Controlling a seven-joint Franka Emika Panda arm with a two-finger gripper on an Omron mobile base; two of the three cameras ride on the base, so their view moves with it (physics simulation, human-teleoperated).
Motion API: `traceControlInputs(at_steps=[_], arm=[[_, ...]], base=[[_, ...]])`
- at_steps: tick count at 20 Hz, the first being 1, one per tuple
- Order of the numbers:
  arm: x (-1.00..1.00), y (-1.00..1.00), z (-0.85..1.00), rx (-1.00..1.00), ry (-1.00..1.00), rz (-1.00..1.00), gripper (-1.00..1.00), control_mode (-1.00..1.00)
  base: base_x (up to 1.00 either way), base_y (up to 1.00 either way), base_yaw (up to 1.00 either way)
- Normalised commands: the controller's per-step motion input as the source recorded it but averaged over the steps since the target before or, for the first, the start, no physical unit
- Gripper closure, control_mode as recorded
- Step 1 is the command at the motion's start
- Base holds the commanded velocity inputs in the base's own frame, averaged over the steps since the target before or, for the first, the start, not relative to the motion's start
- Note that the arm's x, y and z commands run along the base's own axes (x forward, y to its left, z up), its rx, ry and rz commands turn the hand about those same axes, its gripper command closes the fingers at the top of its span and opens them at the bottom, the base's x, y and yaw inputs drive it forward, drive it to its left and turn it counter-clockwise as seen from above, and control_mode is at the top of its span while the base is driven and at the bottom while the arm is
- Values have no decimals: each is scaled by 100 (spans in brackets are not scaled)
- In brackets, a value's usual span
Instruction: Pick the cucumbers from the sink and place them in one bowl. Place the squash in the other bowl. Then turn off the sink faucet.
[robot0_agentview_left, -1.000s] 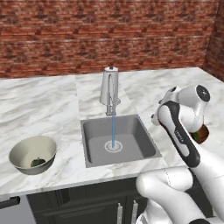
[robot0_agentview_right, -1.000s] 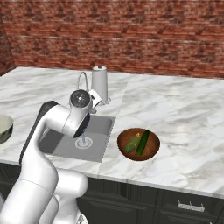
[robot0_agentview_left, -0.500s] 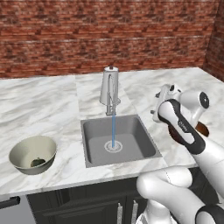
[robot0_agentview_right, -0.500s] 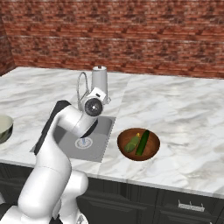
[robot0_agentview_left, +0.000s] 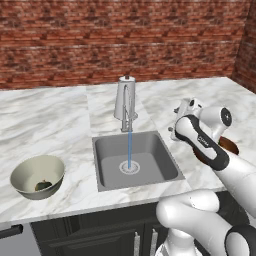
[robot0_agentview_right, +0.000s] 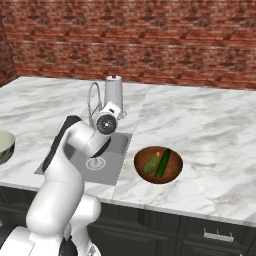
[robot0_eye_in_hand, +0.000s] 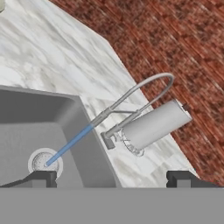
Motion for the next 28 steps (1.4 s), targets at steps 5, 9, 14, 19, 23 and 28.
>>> traceControlInputs(at_steps=[5,9,14,19,23,28], arm=[[23,0,-1,1,12,0,-100,-100],[5,-4,-17,8,0,0,-100,-100],[0,-3,-29,13,0,0,-100,-100],[9,0,-10,14,0,-2,-100,-100],[18,0,0,16,3,-4,-100,-100],[15,0,0,17,6,-3,-100,-100]], base=[[0,0,0],[0,0,0],[0,0,0],[0,0,0],[0,0,0],[0,0,0]])
